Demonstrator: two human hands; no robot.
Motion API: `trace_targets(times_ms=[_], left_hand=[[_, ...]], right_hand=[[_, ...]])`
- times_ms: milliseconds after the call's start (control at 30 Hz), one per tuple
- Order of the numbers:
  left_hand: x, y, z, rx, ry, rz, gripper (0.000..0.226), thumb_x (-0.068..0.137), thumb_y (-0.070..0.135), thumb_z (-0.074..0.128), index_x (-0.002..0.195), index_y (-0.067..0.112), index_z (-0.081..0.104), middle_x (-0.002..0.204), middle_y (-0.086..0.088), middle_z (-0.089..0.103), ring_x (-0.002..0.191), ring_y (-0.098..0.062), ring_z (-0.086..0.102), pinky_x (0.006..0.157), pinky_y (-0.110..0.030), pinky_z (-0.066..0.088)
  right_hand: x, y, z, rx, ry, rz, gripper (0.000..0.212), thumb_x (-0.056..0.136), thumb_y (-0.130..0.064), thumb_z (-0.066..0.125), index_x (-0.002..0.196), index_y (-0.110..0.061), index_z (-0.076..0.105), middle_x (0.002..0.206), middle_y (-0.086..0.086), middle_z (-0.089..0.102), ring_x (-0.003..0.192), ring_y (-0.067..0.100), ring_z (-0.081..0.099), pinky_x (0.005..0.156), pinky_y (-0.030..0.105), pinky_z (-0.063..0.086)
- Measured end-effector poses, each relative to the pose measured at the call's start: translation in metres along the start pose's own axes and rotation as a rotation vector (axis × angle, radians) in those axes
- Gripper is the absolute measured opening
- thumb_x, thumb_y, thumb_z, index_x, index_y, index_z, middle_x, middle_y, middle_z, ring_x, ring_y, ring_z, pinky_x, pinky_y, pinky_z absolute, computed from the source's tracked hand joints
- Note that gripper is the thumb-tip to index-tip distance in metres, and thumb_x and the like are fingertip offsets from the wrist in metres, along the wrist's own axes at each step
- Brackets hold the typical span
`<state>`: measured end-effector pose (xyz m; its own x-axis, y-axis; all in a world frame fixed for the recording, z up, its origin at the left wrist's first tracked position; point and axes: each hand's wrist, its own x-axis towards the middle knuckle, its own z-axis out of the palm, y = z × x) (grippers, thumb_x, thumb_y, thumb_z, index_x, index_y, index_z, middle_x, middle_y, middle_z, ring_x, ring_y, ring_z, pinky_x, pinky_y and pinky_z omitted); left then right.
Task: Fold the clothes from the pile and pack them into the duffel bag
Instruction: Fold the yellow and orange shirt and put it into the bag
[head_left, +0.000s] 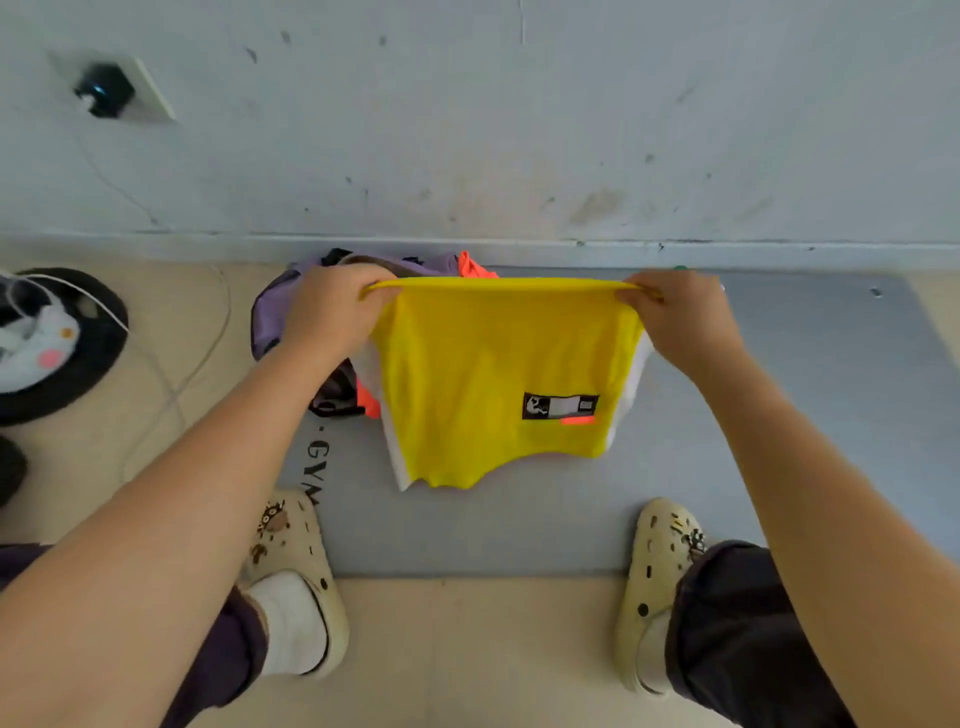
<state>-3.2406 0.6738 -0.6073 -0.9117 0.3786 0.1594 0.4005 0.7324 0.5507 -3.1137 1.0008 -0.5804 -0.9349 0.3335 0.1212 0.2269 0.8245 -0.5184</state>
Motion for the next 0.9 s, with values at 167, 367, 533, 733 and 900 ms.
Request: trace_targets(times_ms=[167,367,533,733,900], left_hand=[[-0.001,0.041,-0.039,-0.064,0.257,0.135,0.027,0.088,0.032,0.063,0.104,0.015,0.076,0.098,-0.009,0.075,0.089,-0.028,0.068,0.076,-0.037,0.052],[-0.044,0.034,-0.006,0.084,0.101,0.108,0.045,0.085,0.053,0.065,0.112,0.018,0.071,0.109,-0.009,0.072,0.099,-0.031,0.064,0.078,-0.036,0.049],[-0.098,-0.002,0.072,0.164,-0.447,-0.219,0.047,0.091,0.059,0.054,0.084,0.016,0.071,0.08,-0.007,0.065,0.087,-0.029,0.061,0.065,-0.034,0.04],[-0.152,-0.039,0.151,0.171,-0.77,-0.39,0.04,0.095,0.051,0.05,0.098,0.015,0.069,0.102,-0.005,0.066,0.099,-0.025,0.058,0.077,-0.032,0.043],[-0.172,-0.05,0.183,0.282,-1.403,-0.652,0.063,0.095,0.056,0.047,0.136,0.008,0.052,0.138,-0.017,0.055,0.121,-0.035,0.056,0.1,-0.034,0.046]], right_hand=[[-0.011,-0.025,-0.046,0.036,0.296,-0.171,0.016,0.09,-0.014,0.063,0.091,-0.001,0.072,0.084,0.019,0.067,0.075,0.03,0.055,0.068,0.031,0.039],[-0.049,-0.008,-0.015,0.06,0.189,0.0,0.041,0.09,-0.041,0.064,0.077,-0.002,0.064,0.075,0.014,0.062,0.072,0.028,0.054,0.066,0.037,0.041],[-0.091,0.035,0.066,-0.057,-0.355,0.266,0.045,0.092,-0.044,0.055,0.07,-0.005,0.056,0.068,0.011,0.054,0.071,0.029,0.054,0.062,0.035,0.04],[-0.139,0.085,0.155,-0.103,-0.617,0.389,0.04,0.092,-0.04,0.054,0.064,-0.012,0.046,0.064,0.004,0.046,0.074,0.025,0.049,0.061,0.032,0.033],[-0.157,0.109,0.196,-0.245,-1.166,0.454,0.046,0.093,-0.054,0.048,0.077,-0.012,0.053,0.081,0.005,0.06,0.083,0.03,0.064,0.077,0.033,0.049]])
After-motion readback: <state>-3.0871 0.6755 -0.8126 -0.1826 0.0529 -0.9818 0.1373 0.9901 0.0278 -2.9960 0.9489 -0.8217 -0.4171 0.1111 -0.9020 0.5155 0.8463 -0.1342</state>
